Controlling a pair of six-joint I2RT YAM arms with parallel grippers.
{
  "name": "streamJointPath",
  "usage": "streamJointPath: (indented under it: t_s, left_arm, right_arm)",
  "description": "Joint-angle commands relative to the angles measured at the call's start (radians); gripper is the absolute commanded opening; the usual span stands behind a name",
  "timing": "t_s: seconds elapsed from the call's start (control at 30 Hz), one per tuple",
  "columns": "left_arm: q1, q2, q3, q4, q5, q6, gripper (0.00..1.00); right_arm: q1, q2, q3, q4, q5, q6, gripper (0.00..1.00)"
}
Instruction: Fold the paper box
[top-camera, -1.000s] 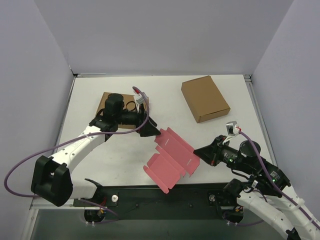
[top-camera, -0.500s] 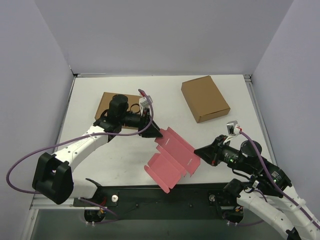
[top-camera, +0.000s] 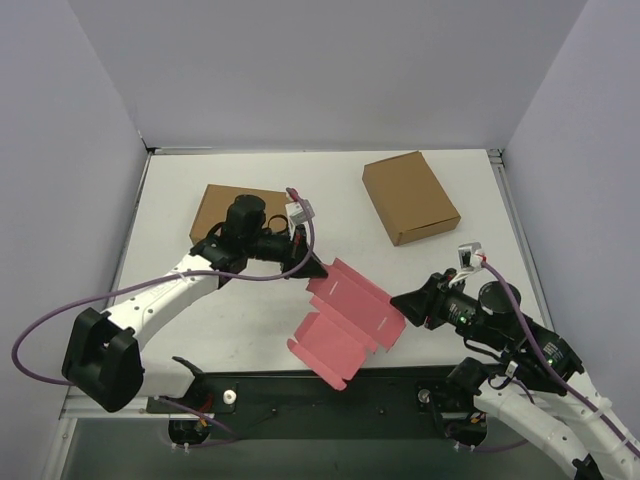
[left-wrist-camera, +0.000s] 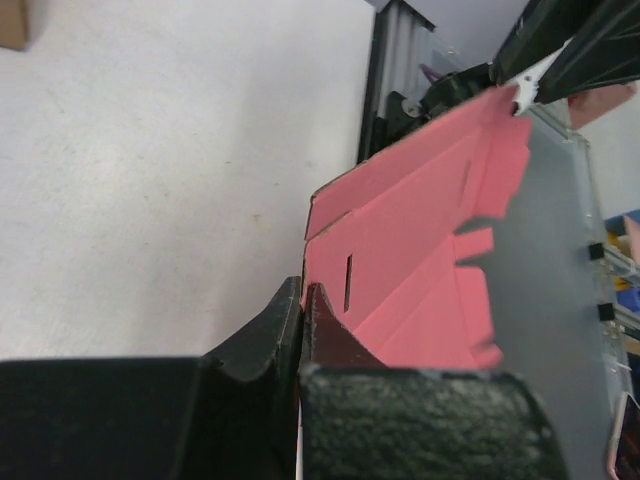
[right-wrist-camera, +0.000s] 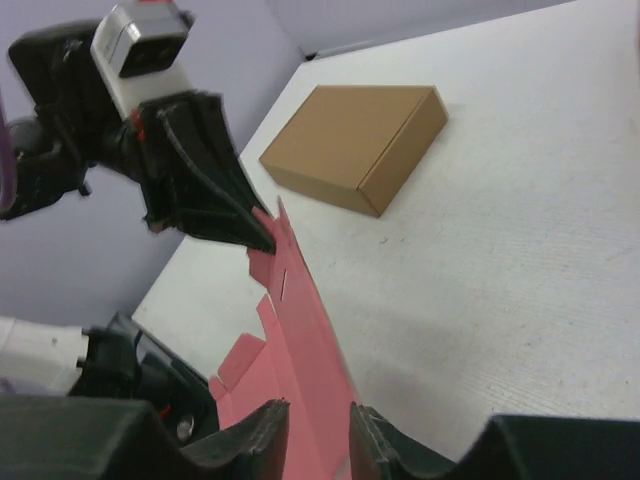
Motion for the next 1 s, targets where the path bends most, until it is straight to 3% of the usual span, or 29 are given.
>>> streamJointPath:
  t_s: [0.0, 0.03, 0.07, 0.13, 0.2, 0.37, 0.47, 0.77, 0.97]
  left_arm:
    - [-0.021, -0.092, 0.026, -0.084, -0.242, 0.137, 0.00]
    - [-0.029, -0.107, 0.017, -0.084, -0.275, 0.147, 0.00]
    - [-0.038, -0.135, 0.011, -0.086, -0.299, 0.160, 0.00]
    - [-0.053, -0.161, -0.008, -0.074, -0.309, 0.183, 0.00]
    - [-0.055, -0.184, -0.020, -0.051, -0.254, 0.183, 0.00]
    - [-0.055, -0.147, 0.006, -0.058, 0.016, 0.184, 0.00]
    - [-0.055, -0.134, 0.023, -0.081, 0.085, 0.189, 0.00]
    - [-0.055, -0.126, 0.051, -0.164, 0.121, 0.243, 0.00]
    - [-0.055, -0.123, 0.052, -0.164, 0.138, 0.238, 0.00]
  right_arm:
    - [0.003, -0.013, 0.036, -0.013, 0.197, 0.061, 0.43]
    - [0.003, -0.013, 0.041, -0.018, 0.214, 0.076, 0.60]
    - [0.005, -0.014, 0.048, -0.018, 0.240, 0.102, 0.66]
    - [0.005, -0.010, 0.048, 0.002, 0.241, 0.095, 0.74]
    - [0.003, 0.010, 0.041, 0.032, 0.225, 0.040, 0.76]
    - [0.009, 0.116, 0.041, 0.063, 0.101, -0.094, 0.75]
    - [0.034, 0.165, 0.067, 0.071, 0.051, -0.187, 0.75]
    - [0.103, 0.277, 0.145, 0.042, 0.034, -0.373, 0.73]
    - [0.137, 0.341, 0.150, 0.026, 0.023, -0.402, 0.59]
